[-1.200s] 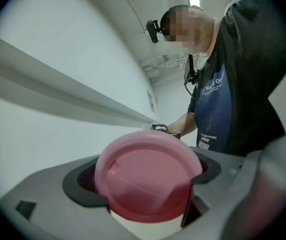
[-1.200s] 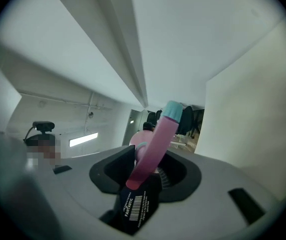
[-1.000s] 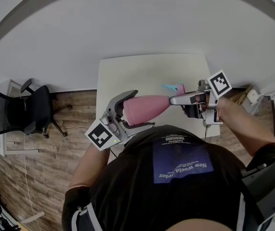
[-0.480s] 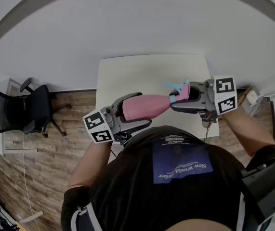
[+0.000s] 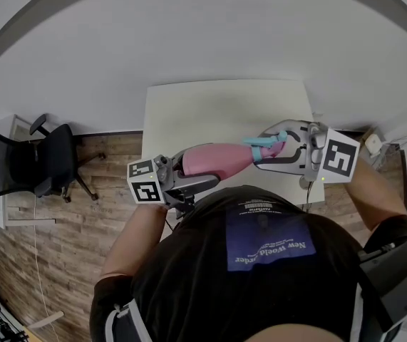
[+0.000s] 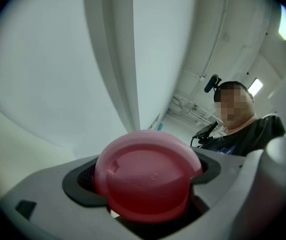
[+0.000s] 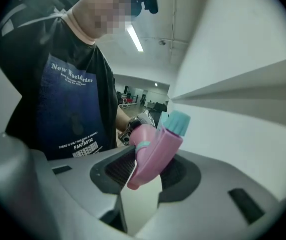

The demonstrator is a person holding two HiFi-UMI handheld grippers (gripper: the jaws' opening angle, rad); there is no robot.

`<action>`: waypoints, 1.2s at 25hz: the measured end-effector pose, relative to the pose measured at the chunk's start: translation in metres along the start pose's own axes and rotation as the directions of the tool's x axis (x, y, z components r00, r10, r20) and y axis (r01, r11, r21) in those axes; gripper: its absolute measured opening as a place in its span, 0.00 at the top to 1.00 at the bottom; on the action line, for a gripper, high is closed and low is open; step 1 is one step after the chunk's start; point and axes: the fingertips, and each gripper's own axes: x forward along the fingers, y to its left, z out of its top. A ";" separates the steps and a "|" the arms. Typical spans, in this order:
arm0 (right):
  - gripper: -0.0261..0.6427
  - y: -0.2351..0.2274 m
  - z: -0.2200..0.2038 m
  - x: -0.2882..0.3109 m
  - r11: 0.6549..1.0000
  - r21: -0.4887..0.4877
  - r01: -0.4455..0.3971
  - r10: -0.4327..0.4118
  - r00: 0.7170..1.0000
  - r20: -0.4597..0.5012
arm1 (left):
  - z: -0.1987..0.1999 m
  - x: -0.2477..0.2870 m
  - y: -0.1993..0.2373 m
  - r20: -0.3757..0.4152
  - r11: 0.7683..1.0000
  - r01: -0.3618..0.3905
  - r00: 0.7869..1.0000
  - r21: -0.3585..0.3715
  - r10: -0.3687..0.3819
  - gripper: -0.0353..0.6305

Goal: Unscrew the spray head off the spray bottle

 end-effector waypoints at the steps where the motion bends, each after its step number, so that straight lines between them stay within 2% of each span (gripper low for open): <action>1: 0.78 -0.001 0.002 0.000 1.000 -0.002 0.003 -0.003 1.000 0.003 | 0.001 0.000 0.000 0.008 1.000 0.003 1.000 0.009 -0.004 0.24; 6: 0.77 -0.007 0.012 -0.001 0.998 0.057 0.021 -0.024 0.998 0.060 | 0.005 -0.001 -0.001 0.038 0.999 0.011 0.999 0.052 -0.013 0.24; 11: 0.66 -0.012 0.013 -0.005 0.994 0.106 0.033 -0.041 0.996 0.080 | 0.012 -0.007 0.002 0.063 0.996 -0.005 0.998 0.093 -0.001 0.24; 15: 0.64 -0.021 0.013 -0.026 0.971 0.229 0.061 -0.095 0.986 0.136 | 0.017 -0.010 0.002 0.073 0.977 -0.054 0.997 0.207 0.039 0.24; 17: 0.64 -0.030 0.008 -0.040 0.943 0.328 0.053 -0.118 0.977 0.180 | 0.020 -0.010 0.001 0.075 0.959 -0.075 0.996 0.274 0.057 0.24; 18: 0.64 -0.033 0.005 -0.047 0.917 0.397 0.030 -0.121 0.971 0.208 | 0.021 -0.009 0.000 0.077 0.949 -0.084 0.995 0.304 0.063 0.24; 20: 0.64 -0.036 -0.004 -0.059 0.834 0.549 -0.056 -0.118 0.954 0.277 | 0.023 -0.009 -0.001 0.078 0.929 -0.099 0.994 0.357 0.076 0.24; 21: 0.64 -0.037 -0.008 -0.063 0.775 0.621 -0.115 -0.115 0.941 0.318 | 0.024 -0.009 -0.002 0.079 0.918 -0.105 0.994 0.382 0.081 0.24; 22: 0.64 -0.039 -0.013 -0.066 0.703 0.687 -0.181 -0.116 0.925 0.363 | 0.024 -0.009 -0.003 0.078 0.907 -0.109 0.993 0.407 0.084 0.24; 24: 0.64 -0.042 -0.022 -0.069 0.522 0.787 -0.330 -0.131 0.880 0.456 | 0.025 -0.010 -0.004 0.072 0.881 -0.113 0.993 0.459 0.090 0.24; 26: 0.64 -0.043 -0.030 -0.066 0.332 0.819 -0.468 -0.150 0.831 0.535 | 0.025 -0.011 -0.005 0.062 0.858 -0.113 0.994 0.502 0.095 0.24; 27: 0.61 -0.041 -0.032 -0.062 0.256 0.817 -0.517 -0.152 0.813 0.563 | 0.024 -0.012 -0.006 0.058 0.847 -0.112 0.994 0.520 0.096 0.24; 29: 0.61 -0.036 -0.031 -0.053 0.139 0.798 -0.586 -0.153 0.784 0.602 | 0.023 -0.011 -0.007 0.051 0.827 -0.108 0.994 0.552 0.095 0.24; 30: 0.59 -0.035 -0.026 -0.048 0.094 0.785 -0.612 -0.157 0.770 0.618 | 0.022 -0.011 -0.008 0.046 0.818 -0.105 0.994 0.566 0.096 0.24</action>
